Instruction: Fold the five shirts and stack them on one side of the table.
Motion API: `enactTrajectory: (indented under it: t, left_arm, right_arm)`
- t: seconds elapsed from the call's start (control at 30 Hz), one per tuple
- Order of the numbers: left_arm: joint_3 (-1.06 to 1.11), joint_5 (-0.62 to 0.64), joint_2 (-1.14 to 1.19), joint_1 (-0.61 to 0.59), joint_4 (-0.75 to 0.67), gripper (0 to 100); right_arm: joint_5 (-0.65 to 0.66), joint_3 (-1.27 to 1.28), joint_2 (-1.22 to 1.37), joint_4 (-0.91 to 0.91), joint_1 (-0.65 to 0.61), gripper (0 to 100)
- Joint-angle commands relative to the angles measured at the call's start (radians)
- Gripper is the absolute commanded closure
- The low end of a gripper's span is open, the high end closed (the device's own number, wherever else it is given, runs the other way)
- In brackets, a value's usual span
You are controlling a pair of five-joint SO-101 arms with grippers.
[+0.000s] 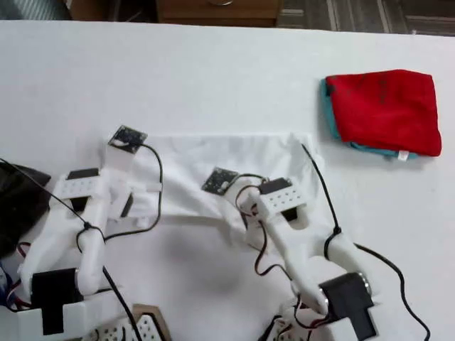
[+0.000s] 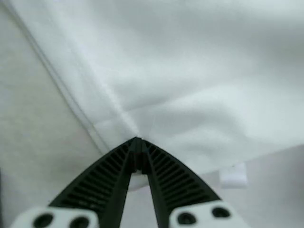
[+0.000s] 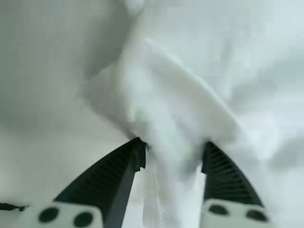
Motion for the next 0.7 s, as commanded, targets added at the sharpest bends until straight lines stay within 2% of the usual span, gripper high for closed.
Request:
enactTrajectory:
  t: [0.0,0.07,0.23,0.4,0.67]
  left_arm:
    - [-0.002,0.0,-0.014,0.006,-0.012,97]
    - [-0.002,0.0,-0.014,0.006,-0.012,97]
    - [-0.002,0.0,-0.014,0.006,-0.012,97]
    - [-0.002,0.0,-0.014,0.006,-0.012,97]
    - [-0.002,0.0,-0.014,0.006,-0.012,97]
  right_arm:
    - [0.015,-0.038,0.081,0.035,0.018,95.2]
    - [0.017,-0.083,0.101,0.035,0.058,98.2]
    - [0.058,-0.235,0.111,0.12,0.154,98.0]
    - [0.172,-0.428,0.114,0.285,0.185,97.9]
    - [0.175,-0.689,0.154,0.325,0.188,97.9]
